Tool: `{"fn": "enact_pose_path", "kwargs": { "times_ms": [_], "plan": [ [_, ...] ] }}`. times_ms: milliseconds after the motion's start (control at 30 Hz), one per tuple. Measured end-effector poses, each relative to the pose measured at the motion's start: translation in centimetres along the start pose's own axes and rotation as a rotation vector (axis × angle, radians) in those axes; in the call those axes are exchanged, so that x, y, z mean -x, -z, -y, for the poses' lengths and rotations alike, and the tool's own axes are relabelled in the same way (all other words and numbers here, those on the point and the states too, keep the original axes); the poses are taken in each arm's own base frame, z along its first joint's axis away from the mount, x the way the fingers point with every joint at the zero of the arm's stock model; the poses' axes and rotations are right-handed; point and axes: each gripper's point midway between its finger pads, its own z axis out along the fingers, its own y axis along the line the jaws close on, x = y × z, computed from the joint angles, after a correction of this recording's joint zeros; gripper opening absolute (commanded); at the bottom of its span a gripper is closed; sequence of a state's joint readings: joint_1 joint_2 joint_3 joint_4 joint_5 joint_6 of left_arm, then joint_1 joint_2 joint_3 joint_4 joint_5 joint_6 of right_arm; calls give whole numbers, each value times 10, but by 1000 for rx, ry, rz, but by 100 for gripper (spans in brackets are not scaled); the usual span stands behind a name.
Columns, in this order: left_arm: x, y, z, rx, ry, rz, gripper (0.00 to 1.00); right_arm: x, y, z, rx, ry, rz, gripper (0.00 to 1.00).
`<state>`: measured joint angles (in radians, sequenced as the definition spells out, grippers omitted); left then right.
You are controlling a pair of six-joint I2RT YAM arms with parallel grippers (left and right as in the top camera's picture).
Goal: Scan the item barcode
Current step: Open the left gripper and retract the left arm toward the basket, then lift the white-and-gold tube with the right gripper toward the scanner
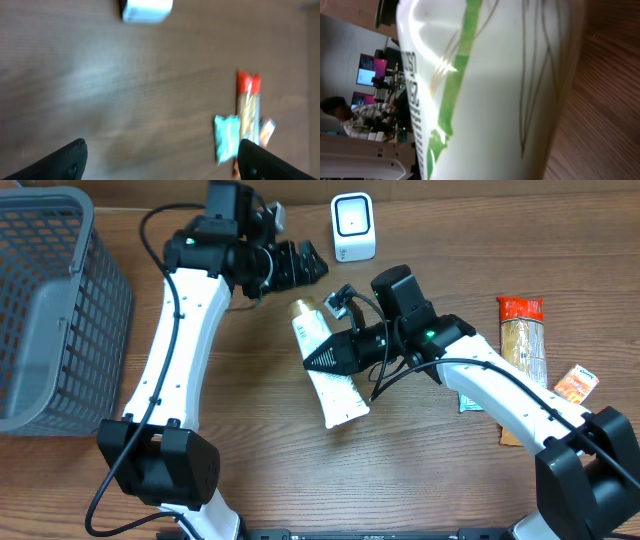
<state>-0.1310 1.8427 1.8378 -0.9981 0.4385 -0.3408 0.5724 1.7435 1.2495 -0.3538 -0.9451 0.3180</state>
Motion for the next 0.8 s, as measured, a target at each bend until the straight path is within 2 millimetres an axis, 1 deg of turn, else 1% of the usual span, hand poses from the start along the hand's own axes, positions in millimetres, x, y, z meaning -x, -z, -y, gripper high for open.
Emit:
{"fn": "enact_pose_path", "kwargs": {
  "times_ms": [33, 100, 167, 233, 300, 400, 467, 533, 600, 633, 700, 733, 800],
  "plan": [
    [9, 3, -4, -5, 20, 32, 88, -1, -2, -2, 4, 2, -5, 15],
    [17, 7, -10, -5, 45, 57, 89, -3, -3, -3, 8, 3, -10, 15],
    [24, 12, -22, 2, 82, 79, 91, -2, -2, -8, 33, 17, -12, 14],
    [31, 21, -40, 18, 133, 97, 91, 1, 1, -17, 90, 51, -9, 13],
    [33, 30, -60, 41, 183, 105, 92, 2, 5, -22, 131, 62, -12, 12],
    [34, 44, -91, 77, 258, 110, 93, 4, 17, -24, 178, 48, -13, 13],
    [33, 54, -111, 99, 304, 114, 93, 8, 30, -23, 186, 37, 4, 13],
    [31, 65, -130, 122, 335, 120, 95, 13, 44, -27, 184, 41, 29, 13],
    [30, 73, -145, 138, 362, 126, 100, 16, 56, -38, 188, 67, 54, 14],
    [30, 77, -151, 144, 373, 131, 100, 17, 62, -46, 193, 87, 64, 15],
    [30, 83, -162, 155, 385, 141, 100, 17, 71, -66, 214, 134, 76, 16],
    [31, 85, -165, 159, 390, 146, 100, 15, 77, -80, 232, 166, 81, 16],
    [31, 88, -171, 168, 399, 153, 100, 11, 87, -101, 267, 212, 84, 16]
  ]
}}
